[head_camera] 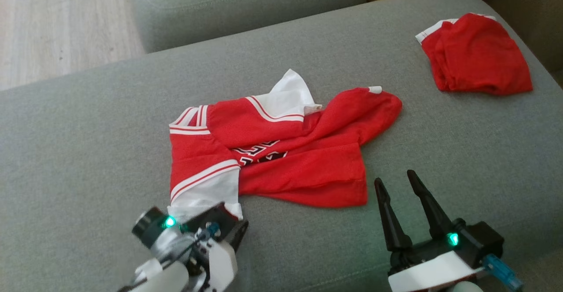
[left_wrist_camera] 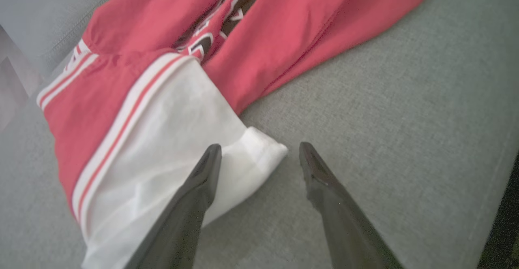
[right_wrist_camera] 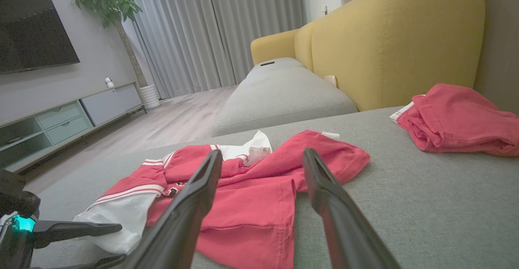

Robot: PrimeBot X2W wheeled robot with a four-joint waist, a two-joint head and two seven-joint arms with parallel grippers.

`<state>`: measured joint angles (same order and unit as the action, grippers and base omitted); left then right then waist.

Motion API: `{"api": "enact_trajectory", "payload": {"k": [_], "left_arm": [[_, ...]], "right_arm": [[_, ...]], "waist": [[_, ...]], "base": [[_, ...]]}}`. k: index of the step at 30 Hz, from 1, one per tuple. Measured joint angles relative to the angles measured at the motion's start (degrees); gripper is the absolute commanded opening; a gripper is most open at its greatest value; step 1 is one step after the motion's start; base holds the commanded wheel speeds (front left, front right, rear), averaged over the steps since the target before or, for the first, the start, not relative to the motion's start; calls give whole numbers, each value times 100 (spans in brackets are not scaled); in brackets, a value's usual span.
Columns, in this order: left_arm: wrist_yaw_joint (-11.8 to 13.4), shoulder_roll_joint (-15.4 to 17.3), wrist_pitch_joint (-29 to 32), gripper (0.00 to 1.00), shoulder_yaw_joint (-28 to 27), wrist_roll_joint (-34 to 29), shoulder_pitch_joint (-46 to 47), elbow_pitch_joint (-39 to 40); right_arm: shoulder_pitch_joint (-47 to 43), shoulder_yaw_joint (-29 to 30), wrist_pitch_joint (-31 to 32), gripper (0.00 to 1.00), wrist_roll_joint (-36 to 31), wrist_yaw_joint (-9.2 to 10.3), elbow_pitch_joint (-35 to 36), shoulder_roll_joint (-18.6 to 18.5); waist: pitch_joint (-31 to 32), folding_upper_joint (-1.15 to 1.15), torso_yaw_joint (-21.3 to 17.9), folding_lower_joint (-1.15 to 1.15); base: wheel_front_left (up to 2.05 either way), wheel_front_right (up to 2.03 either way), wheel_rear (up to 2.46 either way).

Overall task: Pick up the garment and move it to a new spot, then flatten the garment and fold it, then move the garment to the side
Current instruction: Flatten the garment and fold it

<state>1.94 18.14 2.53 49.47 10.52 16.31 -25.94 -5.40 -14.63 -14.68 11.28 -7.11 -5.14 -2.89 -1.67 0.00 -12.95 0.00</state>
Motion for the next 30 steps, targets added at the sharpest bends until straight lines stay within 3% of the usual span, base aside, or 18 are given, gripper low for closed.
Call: {"api": "enact_trajectory", "payload": {"k": [14,29,30], "left_arm": [[-82,-20,216,100,122,-108,650,-221],[-143,16,267,100,355,-178,642,-325],[-143,23,266,82,359,-178,626,-315]], "right_arm": [[28,36,0,100,33,0,7,7],[228,55,0,100,67,0,33,9],[228,58,0,100,67,0,33,9]], "waist": [[-257,0,-8,0],[-370,0,0,0],[-367,0,2,0]], "base": [[0,0,0],[0,0,0],[0,0,0]]}}
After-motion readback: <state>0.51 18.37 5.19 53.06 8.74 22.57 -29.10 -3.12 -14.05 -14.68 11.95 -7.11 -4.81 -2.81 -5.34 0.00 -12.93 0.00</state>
